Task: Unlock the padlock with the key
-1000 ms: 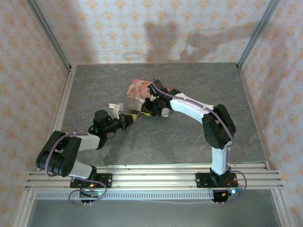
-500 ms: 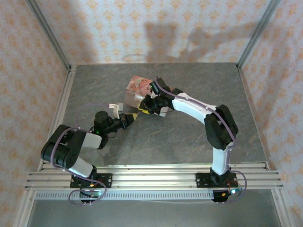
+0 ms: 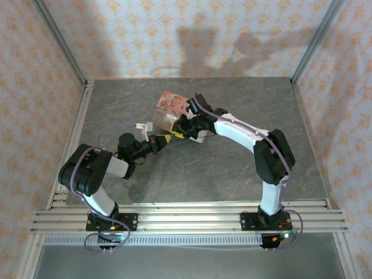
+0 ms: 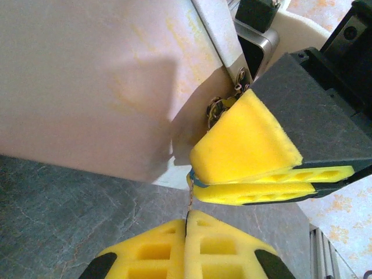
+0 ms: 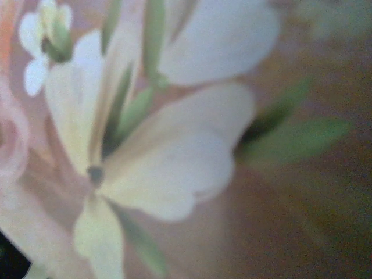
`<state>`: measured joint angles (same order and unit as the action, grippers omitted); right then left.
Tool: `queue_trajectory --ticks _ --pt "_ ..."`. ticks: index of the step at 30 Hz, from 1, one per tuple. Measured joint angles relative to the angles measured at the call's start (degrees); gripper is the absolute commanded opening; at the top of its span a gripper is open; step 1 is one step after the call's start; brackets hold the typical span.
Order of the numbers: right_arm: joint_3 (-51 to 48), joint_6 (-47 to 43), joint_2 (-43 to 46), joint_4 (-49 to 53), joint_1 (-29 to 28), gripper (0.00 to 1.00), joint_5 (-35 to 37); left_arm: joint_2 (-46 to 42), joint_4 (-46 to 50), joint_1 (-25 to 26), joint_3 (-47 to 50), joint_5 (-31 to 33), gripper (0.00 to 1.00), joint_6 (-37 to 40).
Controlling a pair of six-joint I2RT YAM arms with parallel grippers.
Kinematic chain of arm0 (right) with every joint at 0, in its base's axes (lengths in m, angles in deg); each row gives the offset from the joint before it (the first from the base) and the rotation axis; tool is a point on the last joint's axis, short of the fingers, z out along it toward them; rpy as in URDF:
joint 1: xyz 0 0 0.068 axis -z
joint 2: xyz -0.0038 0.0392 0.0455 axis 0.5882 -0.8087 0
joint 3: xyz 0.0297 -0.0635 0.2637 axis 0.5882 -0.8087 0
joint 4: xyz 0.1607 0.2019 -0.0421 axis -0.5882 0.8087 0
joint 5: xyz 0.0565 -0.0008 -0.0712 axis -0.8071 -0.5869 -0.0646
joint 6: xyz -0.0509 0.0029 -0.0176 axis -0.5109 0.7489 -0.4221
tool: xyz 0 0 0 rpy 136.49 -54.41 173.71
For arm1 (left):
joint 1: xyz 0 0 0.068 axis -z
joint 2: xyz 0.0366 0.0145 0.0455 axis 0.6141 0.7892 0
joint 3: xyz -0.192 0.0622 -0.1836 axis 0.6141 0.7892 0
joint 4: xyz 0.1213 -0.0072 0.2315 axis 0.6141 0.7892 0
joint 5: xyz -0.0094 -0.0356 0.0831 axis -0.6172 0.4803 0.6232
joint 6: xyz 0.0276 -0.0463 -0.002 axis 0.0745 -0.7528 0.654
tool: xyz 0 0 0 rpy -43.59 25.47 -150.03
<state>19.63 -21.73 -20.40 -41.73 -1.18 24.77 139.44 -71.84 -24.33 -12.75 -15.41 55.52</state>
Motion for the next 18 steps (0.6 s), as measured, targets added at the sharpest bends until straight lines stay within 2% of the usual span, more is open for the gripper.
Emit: queue_trajectory --ticks 18 --pt "0.0 0.39 0.13 0.0 0.31 0.0 -0.68 0.04 -1.01 0.0 0.13 -0.5 0.0 -0.11"
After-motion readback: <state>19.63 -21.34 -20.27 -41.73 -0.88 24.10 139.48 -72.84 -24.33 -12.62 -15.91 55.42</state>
